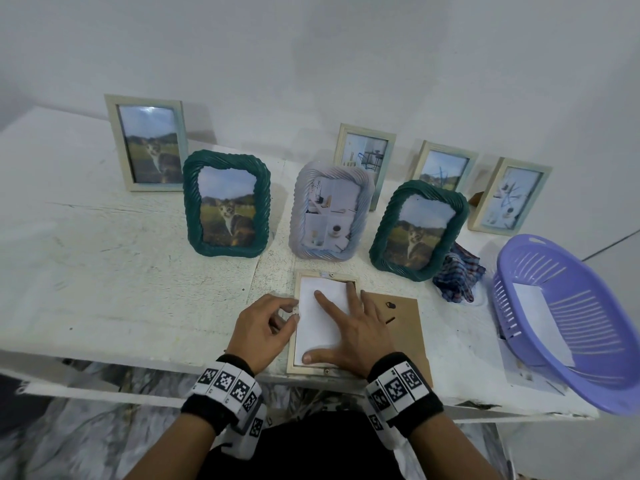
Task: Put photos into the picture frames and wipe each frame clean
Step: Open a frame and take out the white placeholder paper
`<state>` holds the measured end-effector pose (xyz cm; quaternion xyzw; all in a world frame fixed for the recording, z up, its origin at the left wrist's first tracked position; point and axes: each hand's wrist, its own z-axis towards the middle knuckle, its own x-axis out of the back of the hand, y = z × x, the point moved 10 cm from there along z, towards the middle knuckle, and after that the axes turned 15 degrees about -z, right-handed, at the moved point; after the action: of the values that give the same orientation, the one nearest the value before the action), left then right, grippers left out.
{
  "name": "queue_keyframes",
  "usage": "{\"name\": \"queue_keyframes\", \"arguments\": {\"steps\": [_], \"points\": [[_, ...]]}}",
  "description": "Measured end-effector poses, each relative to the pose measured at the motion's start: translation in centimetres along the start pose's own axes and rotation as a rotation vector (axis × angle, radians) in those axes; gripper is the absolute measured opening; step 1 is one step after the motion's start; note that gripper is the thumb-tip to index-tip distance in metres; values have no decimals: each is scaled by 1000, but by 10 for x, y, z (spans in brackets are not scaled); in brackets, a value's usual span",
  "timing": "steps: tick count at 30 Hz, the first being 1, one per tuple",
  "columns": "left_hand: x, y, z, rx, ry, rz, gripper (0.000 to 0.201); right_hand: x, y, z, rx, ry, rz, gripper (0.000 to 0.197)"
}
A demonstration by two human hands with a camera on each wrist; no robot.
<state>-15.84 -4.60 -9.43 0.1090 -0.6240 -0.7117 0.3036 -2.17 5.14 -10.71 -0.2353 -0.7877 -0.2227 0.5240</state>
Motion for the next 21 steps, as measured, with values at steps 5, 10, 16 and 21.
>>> {"name": "queue_keyframes", "arguments": {"steps": [5, 10, 16, 21], "points": [[0, -2, 1, 15, -3, -17, 28, 14, 2, -3, -32, 72, 12, 104], [0, 3, 2, -4, -2, -32, 24, 37, 9, -12, -75, 267, 213, 101], [7, 30, 3, 77, 34, -311, 39, 46, 4, -36, 10, 320, 565, 101], [-12, 34, 0, 164, -8, -443, 37, 49, 2, -52, 30, 357, 698, 86]]}}
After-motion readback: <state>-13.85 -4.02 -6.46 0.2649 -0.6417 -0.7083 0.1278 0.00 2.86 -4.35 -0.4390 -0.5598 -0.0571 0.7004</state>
